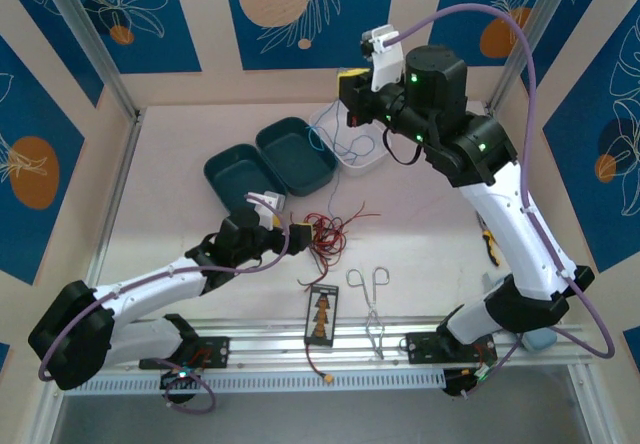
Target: Untangle the cables
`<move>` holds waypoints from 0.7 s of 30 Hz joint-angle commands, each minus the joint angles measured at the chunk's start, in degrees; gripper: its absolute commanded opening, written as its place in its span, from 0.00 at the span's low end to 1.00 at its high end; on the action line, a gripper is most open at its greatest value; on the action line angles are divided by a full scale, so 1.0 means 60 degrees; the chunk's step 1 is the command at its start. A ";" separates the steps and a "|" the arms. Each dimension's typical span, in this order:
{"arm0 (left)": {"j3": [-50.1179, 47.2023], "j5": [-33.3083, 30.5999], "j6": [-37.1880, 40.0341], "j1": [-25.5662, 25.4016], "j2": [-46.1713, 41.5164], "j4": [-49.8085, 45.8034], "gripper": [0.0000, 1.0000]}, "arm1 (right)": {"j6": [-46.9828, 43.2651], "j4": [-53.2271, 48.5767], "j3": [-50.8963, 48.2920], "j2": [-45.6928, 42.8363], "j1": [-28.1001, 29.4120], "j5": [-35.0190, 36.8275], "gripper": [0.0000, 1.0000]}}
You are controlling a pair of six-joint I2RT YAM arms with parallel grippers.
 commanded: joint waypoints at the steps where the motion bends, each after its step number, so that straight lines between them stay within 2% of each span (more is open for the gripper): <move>1: 0.0152 -0.0209 0.0103 -0.0061 -0.0266 -0.0093 0.95 | -0.0394 -0.0295 0.0896 0.0192 0.0005 -0.0062 0.00; 15: 0.0137 -0.0384 0.0131 -0.0058 -0.0400 -0.0246 0.97 | -0.0828 -0.0859 0.3270 0.1122 0.0007 0.0067 0.00; 21: 0.0129 -0.0418 0.0130 -0.0058 -0.0459 -0.0318 0.98 | -0.0843 -0.0880 0.3466 0.1216 0.0007 0.0126 0.00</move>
